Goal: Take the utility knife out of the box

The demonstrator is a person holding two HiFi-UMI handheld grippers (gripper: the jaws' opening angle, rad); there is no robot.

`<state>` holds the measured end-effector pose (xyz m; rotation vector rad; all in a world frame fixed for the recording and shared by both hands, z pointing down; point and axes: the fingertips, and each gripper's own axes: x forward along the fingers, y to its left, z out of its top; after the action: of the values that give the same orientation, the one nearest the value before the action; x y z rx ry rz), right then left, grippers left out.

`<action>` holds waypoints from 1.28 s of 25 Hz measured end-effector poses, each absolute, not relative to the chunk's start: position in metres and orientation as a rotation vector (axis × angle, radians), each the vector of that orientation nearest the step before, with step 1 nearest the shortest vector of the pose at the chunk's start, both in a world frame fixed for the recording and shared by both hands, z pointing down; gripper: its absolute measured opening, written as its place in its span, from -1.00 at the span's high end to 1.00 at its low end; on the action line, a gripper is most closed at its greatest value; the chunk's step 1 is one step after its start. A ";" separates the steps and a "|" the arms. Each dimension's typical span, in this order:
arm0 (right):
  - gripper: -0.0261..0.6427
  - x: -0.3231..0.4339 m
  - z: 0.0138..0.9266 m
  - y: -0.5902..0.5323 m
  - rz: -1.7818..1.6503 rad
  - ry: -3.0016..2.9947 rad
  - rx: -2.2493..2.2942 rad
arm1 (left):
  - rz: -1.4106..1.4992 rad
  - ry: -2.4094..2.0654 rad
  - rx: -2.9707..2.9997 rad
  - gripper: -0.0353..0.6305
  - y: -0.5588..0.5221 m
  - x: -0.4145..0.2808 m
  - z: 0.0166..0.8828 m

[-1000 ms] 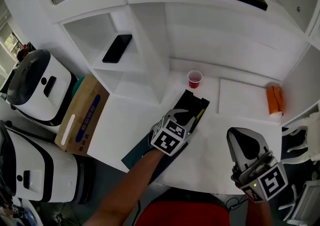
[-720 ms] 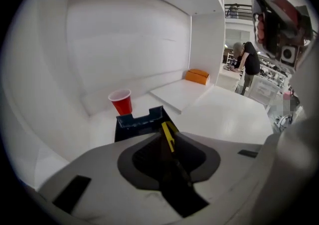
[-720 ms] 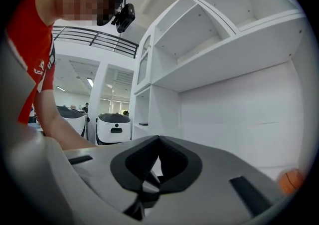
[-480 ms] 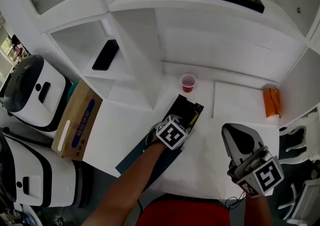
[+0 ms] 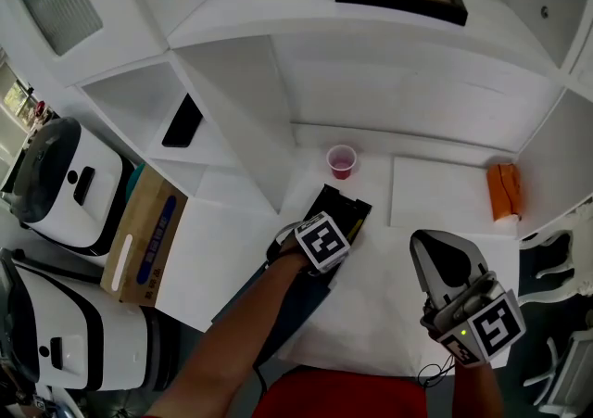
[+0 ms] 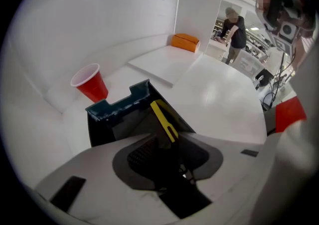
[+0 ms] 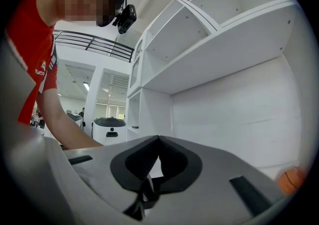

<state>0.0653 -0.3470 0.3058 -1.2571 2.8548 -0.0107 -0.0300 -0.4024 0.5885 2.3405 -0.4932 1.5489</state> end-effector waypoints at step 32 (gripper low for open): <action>0.93 0.090 0.310 -0.360 -0.043 2.816 -1.258 | 1.677 -0.448 2.326 0.38 -0.423 -0.023 0.588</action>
<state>0.0902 -0.3603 0.3103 -1.2579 2.8165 -0.0434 -0.0230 -0.4232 0.5885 2.3262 -0.4483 1.6769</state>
